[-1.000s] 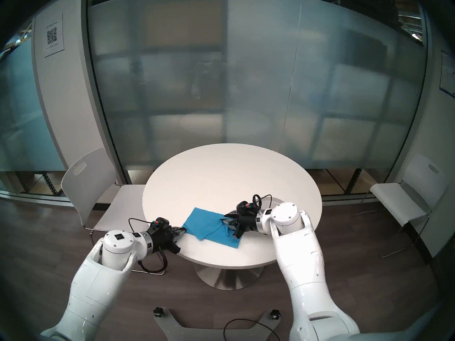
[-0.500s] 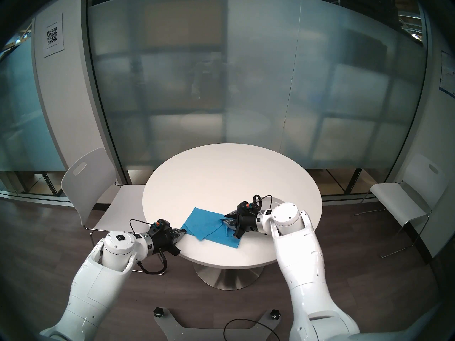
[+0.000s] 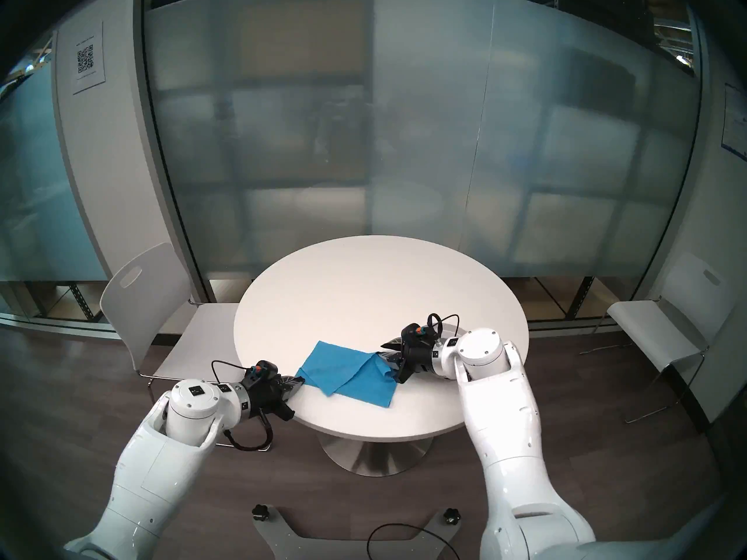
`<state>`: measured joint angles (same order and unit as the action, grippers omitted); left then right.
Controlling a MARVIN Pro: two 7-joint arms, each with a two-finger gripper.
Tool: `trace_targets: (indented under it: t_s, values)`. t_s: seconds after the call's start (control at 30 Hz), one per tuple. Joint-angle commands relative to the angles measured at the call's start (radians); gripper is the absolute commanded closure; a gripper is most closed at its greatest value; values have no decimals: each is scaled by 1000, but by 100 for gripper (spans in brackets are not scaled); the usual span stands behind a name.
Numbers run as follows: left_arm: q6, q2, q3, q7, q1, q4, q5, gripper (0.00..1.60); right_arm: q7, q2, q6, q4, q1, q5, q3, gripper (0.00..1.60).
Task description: Fold the napkin in half twice and place it beside the plate
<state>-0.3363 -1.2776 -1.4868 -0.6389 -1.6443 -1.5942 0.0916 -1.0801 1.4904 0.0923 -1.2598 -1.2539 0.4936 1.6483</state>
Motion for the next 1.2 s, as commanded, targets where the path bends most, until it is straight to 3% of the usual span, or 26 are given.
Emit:
trace_targets:
  t_s: [0.0,0.47,0.9,1.17]
  values:
    - [-1,-2,-3,-2,-8,-14,-6,155,-6,-3,0,-15,28,-2,0,67]
    - [-1,2,-4,-2,-8,-11,-14,160,-11,1,-4,9,38,0,-12,63]
    - [-27,42,49,-26,28,22,42,160,-13,3,-11,36,60,-1,-19,63]
    - [-37,51,57,-43,40,30,50,160,10,-14,-22,94,103,8,-7,42]
